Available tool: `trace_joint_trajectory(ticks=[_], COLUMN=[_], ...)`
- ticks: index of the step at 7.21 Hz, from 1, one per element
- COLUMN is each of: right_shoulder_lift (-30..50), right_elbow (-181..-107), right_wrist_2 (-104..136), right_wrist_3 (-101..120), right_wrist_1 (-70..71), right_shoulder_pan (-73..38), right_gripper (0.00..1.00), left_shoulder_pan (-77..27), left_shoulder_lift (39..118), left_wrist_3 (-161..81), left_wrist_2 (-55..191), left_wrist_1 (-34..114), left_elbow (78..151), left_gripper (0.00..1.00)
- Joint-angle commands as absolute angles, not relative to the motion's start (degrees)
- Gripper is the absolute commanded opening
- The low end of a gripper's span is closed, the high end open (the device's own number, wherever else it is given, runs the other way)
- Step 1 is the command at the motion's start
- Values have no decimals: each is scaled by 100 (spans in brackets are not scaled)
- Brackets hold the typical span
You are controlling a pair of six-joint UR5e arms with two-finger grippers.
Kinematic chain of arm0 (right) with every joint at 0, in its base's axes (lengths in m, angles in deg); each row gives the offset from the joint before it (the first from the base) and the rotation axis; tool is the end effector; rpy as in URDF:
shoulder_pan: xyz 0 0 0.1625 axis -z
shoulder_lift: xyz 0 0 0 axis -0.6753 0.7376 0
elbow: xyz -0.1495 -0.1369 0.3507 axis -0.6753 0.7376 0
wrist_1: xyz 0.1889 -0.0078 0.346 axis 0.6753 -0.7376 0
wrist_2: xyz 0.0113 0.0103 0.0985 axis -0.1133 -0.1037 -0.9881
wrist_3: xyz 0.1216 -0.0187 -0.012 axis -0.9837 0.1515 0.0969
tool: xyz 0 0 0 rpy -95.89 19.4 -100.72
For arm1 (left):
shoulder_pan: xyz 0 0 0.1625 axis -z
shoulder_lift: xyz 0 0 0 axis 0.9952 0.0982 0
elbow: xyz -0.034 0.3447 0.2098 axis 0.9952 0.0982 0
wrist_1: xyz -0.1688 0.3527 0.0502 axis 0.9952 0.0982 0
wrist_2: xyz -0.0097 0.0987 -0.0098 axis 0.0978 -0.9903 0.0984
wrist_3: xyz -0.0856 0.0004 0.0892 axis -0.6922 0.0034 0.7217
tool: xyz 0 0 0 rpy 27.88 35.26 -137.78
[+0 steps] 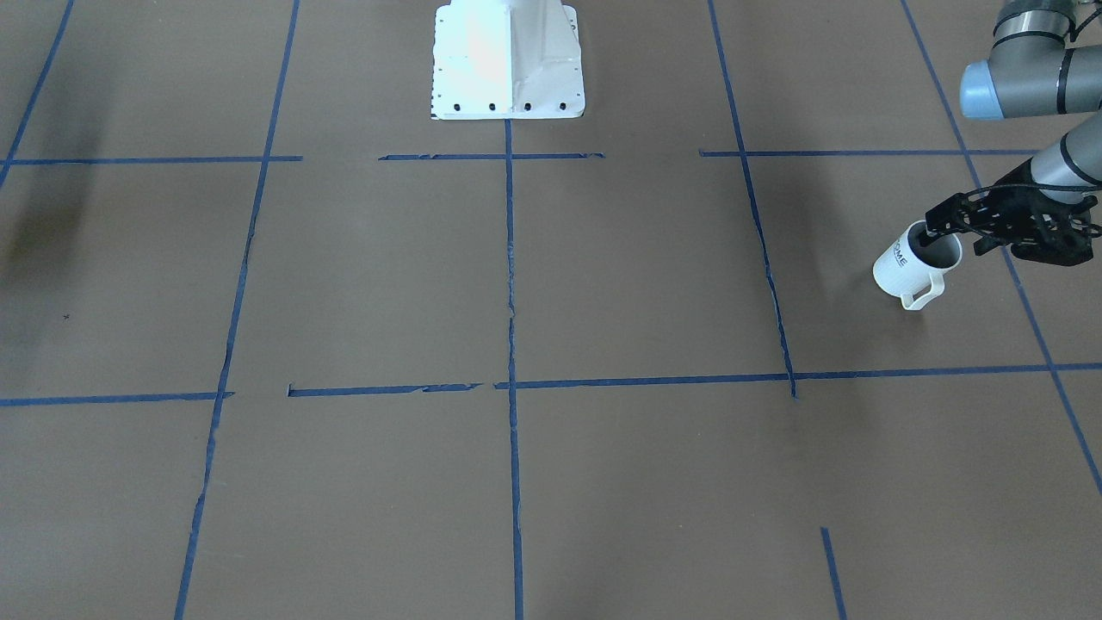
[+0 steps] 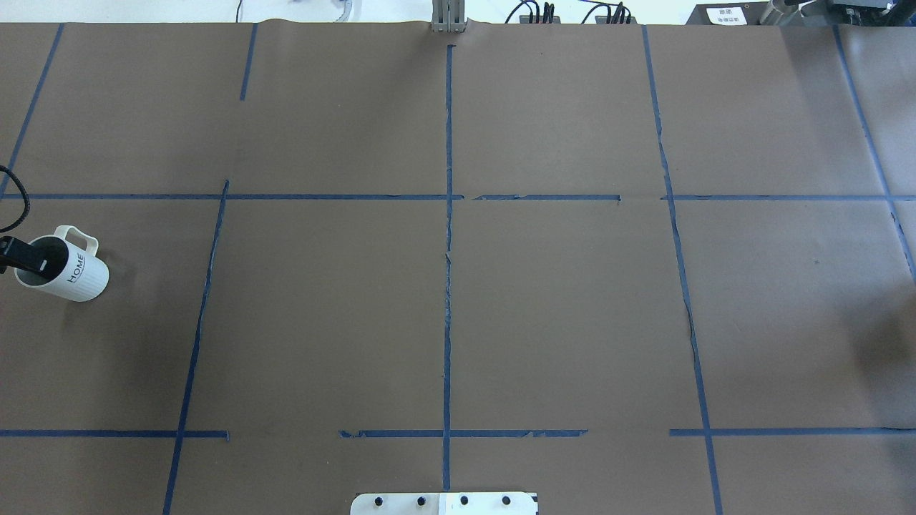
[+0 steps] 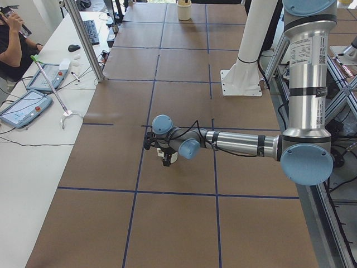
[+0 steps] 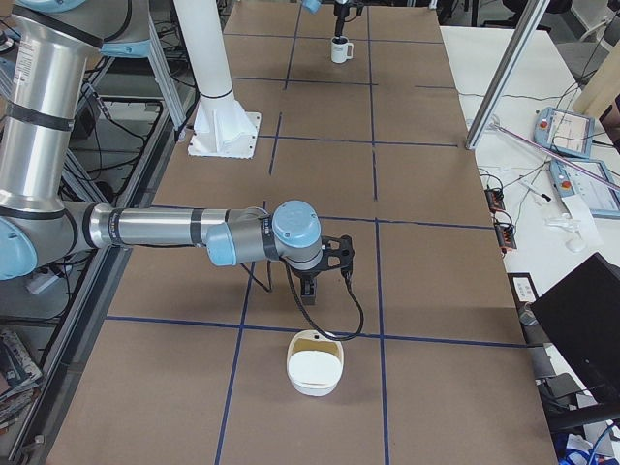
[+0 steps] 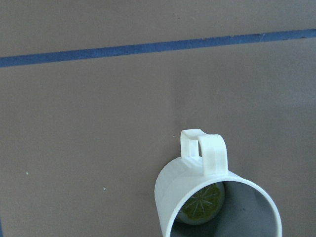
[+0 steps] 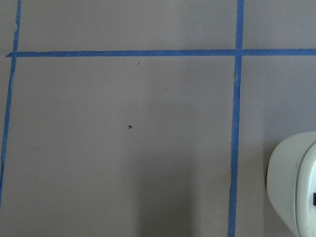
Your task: Left arm hands cup to right arm to dump lemon
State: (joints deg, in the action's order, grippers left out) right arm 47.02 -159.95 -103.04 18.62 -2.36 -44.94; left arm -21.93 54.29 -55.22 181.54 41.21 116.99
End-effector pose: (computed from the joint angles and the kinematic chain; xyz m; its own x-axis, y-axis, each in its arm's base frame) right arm 0.0192 -0.3668 0.5925 0.6062 -0.0544 0.7934 -0.0381 0.9945 0.0973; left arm 0.1757 -0.4356 0.6052 0.6206 0.1344 -0.7725 -0.1192 0.9899 0.0764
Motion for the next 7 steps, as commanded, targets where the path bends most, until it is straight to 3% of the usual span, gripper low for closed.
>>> trace_joint_trajectory(ticks=[1,4,7], right_shoulder_lift=[4673,4034,2770], right_elbow=[-16001,-15957,-15966], right_wrist_2=[-10310,-10293,-10144], right_wrist_3=[1846,1523,1117], right_wrist_1=[-233,-22,-13], right_shoulder_pan=[-4480,-4165,-3742], right_gripper=[100,99,100], left_shoulder_pan=[-2266,-2266,-2737], left_shoulder_lift=[5440,6061,7597], left_wrist_3=[-5545,-6051,-7569], left_wrist_2=[18078,17904,17674], left_wrist_1=[4138,3919,2782], left_elbow=[11650,11764,12262], left_gripper=[2,0,0])
